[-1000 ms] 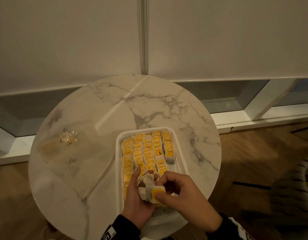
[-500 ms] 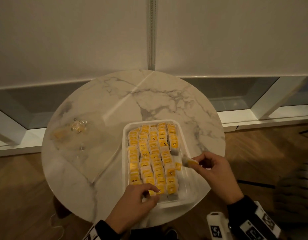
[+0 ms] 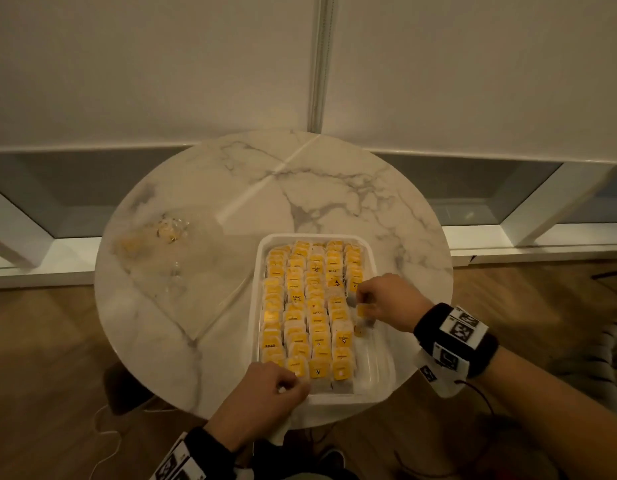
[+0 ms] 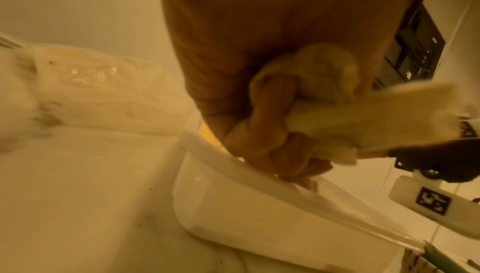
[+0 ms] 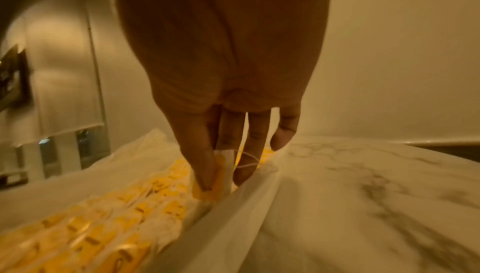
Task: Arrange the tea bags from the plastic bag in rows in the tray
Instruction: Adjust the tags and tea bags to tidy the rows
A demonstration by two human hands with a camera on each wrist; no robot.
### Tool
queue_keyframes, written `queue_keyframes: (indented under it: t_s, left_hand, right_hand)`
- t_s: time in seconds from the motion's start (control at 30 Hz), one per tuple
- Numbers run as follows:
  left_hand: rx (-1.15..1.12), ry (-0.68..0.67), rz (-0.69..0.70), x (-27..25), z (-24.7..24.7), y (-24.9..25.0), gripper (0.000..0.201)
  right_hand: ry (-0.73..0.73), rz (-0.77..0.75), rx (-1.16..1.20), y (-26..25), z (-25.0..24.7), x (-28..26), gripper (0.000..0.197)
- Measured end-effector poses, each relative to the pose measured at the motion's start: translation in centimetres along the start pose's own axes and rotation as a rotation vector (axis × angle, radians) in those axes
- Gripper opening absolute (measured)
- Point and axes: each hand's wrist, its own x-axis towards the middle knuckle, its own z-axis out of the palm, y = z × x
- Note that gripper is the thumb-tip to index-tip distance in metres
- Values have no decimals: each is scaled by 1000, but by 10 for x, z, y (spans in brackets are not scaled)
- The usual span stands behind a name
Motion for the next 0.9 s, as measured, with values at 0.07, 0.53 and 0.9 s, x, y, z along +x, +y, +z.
queue_keyframes:
  t_s: [0.07, 0.53, 0.9]
  left_hand:
    - [-5, 1, -13, -4, 0, -1, 39]
    - [-45, 73, -26, -9, 2, -19, 39]
    - [-474, 175, -26, -3, -8, -6, 40]
  right_hand:
    - [-37, -11, -84, -4, 4, 10, 6]
    - [-94, 30, -551, -20, 2, 32, 7]
    - [70, -28, -327, -16, 6, -4, 24]
